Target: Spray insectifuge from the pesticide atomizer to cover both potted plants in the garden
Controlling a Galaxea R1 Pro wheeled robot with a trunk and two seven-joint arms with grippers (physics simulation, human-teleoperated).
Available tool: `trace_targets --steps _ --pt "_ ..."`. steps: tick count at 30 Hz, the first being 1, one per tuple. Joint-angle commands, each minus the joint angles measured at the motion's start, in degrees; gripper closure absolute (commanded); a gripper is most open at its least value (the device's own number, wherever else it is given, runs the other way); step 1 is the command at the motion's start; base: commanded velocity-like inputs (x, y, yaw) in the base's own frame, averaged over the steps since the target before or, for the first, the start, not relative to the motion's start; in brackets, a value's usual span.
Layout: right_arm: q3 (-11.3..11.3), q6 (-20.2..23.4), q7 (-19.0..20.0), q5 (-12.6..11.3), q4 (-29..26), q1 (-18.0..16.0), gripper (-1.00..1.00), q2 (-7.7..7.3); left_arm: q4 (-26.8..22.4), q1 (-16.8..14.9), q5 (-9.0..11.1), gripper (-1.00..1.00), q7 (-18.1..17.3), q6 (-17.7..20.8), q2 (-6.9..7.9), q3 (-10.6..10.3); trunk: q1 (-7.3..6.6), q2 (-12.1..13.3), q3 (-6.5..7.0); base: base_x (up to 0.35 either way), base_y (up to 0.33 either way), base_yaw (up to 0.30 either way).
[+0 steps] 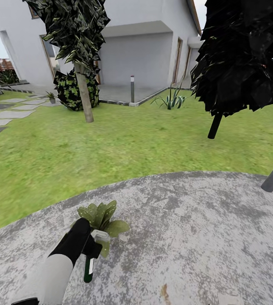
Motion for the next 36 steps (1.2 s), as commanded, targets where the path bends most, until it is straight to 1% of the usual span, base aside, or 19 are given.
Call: trace_targets --steps 1,3,5,9,12,15,17,21,24,30,34,36 --pt "-0.49 -0.19 -0.09 0.60 0.07 -0.04 -1.00 0.02 -0.07 -0.07 -0.86 1.00 -0.56 0.05 -0.66 0.37 -0.01 -0.02 -0.05 0.000 0.000 0.000" --pt "-0.47 -0.19 -0.11 0.60 0.07 -0.04 -1.00 0.02 -0.05 -0.32 -0.72 1.00 -0.63 0.16 -1.43 0.35 -0.01 -0.02 -0.05 0.000 0.000 0.000" --pt "-0.48 -0.19 -0.10 0.60 0.07 -0.04 -1.00 0.02 0.10 -0.87 -0.55 1.00 -0.78 0.44 -1.82 0.38 -0.01 -0.02 -0.05 0.000 0.000 0.000" --pt "-0.50 -0.19 -0.09 0.60 0.07 -0.04 -1.00 0.02 -0.04 -1.58 0.08 1.00 -0.92 0.63 -2.14 0.33 -0.01 -0.02 -0.05 0.000 0.000 0.000" --pt "-0.50 -0.19 -0.09 0.60 0.07 -0.04 -1.00 0.02 -0.06 -3.20 0.68 1.00 -0.93 0.74 -2.53 0.38 -0.01 -0.02 -0.05 0.000 0.000 0.000" --pt "-0.51 -0.19 -0.09 0.60 0.07 -0.04 -1.00 0.02 -0.01 -4.65 1.82 1.00 -0.93 0.93 -2.80 0.42 -0.01 -0.02 -0.05 0.000 0.000 0.000" --pt "-0.50 -0.19 -0.09 0.60 0.07 -0.04 -1.00 0.02 0.35 -4.70 2.44 1.00 -0.93 0.98 -2.67 0.46 -0.01 -0.02 -0.05 0.000 0.000 0.000" --pt "-0.53 -0.19 -0.12 0.60 0.07 -0.04 -1.00 0.02 0.60 -4.14 2.56 1.00 -0.96 0.93 -2.27 0.42 -0.01 -0.02 -0.05 -0.043 0.000 0.000" --pt "-0.54 -0.19 -0.12 0.60 0.07 -0.04 -1.00 0.02 0.70 -4.08 2.51 1.00 -0.96 0.92 -2.13 0.24 -0.01 -0.02 -0.05 -0.259 0.051 0.000" --pt "-0.54 -0.19 -0.10 0.60 0.07 -0.04 -1.00 0.02 0.72 -4.07 2.50 1.00 -1.00 0.85 -1.95 0.14 -0.01 -0.02 -0.05 -0.246 0.237 0.000" --pt "-0.54 -0.19 -0.09 0.60 0.07 -0.04 -1.00 0.02 0.72 -4.02 2.45 1.00 -0.99 0.77 -1.35 0.04 -0.01 -0.02 -0.05 -0.061 0.324 0.000" --pt "-0.54 -0.19 -0.13 0.60 0.07 -0.04 -1.00 0.02 0.72 -4.06 2.42 1.00 -1.01 0.68 -0.73 0.04 -0.01 -0.02 -0.05 -0.006 0.336 0.000"
